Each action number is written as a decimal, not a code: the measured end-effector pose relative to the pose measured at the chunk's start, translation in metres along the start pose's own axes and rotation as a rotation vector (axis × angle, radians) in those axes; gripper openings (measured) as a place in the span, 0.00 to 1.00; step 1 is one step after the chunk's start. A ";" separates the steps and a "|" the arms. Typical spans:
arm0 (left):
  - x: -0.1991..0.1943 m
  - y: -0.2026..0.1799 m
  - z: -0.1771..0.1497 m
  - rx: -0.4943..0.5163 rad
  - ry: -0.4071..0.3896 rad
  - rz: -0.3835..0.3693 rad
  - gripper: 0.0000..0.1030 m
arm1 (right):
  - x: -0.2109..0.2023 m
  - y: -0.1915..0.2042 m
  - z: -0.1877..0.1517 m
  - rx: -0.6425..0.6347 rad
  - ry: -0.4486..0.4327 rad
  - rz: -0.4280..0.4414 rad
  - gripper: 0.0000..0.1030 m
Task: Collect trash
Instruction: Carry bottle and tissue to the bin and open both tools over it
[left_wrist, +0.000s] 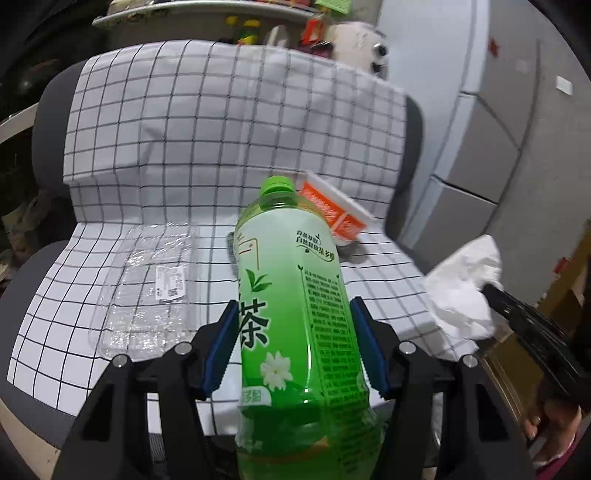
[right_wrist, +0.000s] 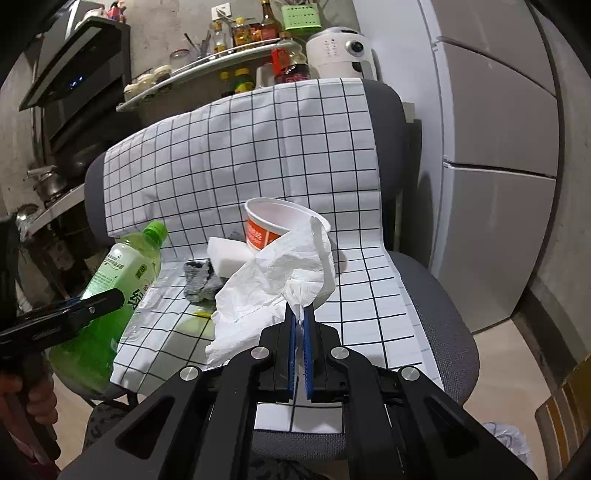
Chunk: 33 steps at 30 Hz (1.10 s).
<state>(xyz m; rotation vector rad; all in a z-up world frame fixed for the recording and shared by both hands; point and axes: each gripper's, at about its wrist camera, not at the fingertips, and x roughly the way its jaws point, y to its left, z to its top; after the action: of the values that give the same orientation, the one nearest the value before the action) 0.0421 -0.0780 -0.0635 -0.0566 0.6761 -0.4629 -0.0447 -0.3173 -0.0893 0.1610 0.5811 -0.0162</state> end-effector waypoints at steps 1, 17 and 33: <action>-0.002 -0.003 -0.002 0.007 -0.005 -0.010 0.57 | -0.004 0.001 -0.001 -0.004 -0.001 -0.007 0.04; 0.031 -0.124 -0.046 0.230 0.021 -0.309 0.57 | -0.070 -0.069 -0.048 0.096 0.011 -0.244 0.04; 0.070 -0.285 -0.100 0.550 0.208 -0.542 0.57 | -0.128 -0.187 -0.128 0.296 0.068 -0.498 0.04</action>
<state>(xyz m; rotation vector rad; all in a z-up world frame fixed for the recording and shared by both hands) -0.0839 -0.3540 -0.1271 0.3404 0.7141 -1.1764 -0.2324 -0.4854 -0.1518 0.3019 0.6732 -0.5839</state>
